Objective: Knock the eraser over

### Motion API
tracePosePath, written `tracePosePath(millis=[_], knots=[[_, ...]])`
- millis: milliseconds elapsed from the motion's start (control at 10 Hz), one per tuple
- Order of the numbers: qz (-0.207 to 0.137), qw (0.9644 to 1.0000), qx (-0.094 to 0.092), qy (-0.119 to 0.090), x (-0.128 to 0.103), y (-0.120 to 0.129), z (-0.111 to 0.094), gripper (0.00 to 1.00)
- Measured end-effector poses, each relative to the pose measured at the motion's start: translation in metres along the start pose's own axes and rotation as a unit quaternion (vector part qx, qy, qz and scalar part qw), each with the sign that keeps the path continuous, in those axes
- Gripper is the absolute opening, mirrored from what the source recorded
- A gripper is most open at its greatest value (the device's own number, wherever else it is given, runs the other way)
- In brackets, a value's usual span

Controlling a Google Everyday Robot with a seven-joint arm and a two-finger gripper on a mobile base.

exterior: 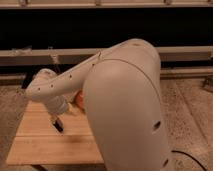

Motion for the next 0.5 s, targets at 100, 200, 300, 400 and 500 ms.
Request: tracePosePath(millis=[100, 200, 300, 400, 500], knots=[[0.001, 1.0, 0.002, 0.001, 0.0, -0.001, 0.0, 0.65], [0.006, 1.0, 0.004, 0.001, 0.0, -0.004, -0.001, 0.65], [0.012, 0.9999, 0.006, 0.0, 0.0, -0.009, -0.001, 0.65], [0.022, 0.9997, 0.007, -0.001, -0.002, -0.015, -0.001, 0.65], [0.029, 0.9995, 0.009, -0.001, -0.004, -0.02, -0.001, 0.65]])
